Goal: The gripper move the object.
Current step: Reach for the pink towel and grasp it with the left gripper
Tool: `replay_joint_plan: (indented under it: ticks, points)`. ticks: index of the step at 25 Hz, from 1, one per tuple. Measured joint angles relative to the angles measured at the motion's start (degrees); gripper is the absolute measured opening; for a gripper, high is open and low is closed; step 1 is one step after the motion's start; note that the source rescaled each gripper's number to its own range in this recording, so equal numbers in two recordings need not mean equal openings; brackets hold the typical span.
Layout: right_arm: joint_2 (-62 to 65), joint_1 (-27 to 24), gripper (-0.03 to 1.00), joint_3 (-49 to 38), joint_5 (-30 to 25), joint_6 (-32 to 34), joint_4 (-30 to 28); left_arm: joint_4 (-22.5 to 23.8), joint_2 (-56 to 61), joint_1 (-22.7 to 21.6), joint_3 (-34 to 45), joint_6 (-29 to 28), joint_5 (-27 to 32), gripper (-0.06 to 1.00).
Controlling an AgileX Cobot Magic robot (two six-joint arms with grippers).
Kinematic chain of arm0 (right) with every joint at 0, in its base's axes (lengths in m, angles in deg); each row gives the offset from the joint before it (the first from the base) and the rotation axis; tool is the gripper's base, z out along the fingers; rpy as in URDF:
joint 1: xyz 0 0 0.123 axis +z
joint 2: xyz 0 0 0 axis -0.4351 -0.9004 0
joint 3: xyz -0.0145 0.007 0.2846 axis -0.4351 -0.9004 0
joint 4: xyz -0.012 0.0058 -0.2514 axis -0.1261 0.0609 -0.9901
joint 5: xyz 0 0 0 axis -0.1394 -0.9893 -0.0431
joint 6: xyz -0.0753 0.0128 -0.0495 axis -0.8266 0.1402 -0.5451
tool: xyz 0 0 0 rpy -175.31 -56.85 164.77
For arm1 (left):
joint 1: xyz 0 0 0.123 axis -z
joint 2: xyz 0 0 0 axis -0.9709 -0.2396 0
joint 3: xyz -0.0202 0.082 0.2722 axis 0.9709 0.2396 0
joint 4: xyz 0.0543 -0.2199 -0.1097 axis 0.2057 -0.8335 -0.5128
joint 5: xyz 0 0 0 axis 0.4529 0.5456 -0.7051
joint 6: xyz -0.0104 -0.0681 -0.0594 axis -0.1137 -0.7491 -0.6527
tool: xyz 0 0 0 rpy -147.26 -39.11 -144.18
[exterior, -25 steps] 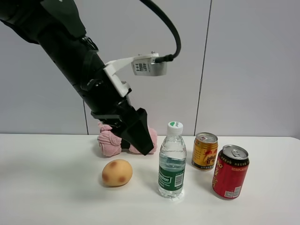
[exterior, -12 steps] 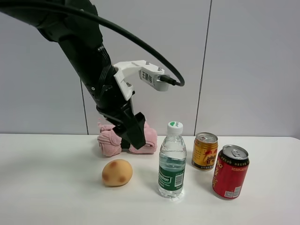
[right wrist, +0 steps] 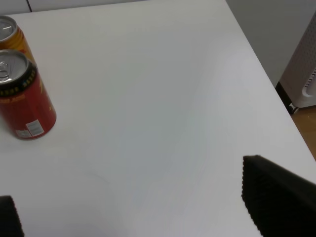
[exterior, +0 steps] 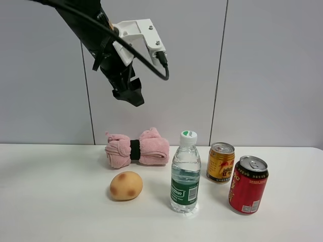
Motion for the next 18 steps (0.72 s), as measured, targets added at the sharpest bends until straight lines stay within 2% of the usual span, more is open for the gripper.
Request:
replay_joint_plan:
  ticks: [3, 5, 11, 18]
  points:
    - [0.0, 0.0, 1.0, 0.0, 0.0, 0.0, 0.0, -2.3, -2.1, -0.1, -1.2, 5.2, -0.5, 0.91]
    - [0.0, 0.0, 1.0, 0.0, 0.0, 0.0, 0.0, -4.5, -4.5, -0.8, -3.7, 6.2, 2.1, 0.91]
    - [0.0, 0.0, 1.0, 0.0, 0.0, 0.0, 0.0, -6.8, -15.0, -4.9, -14.9, 6.5, 14.1, 0.91]
    - [0.0, 0.0, 1.0, 0.0, 0.0, 0.0, 0.0, -10.0, -25.0, -5.9, -26.6, 7.1, 18.0, 0.91]
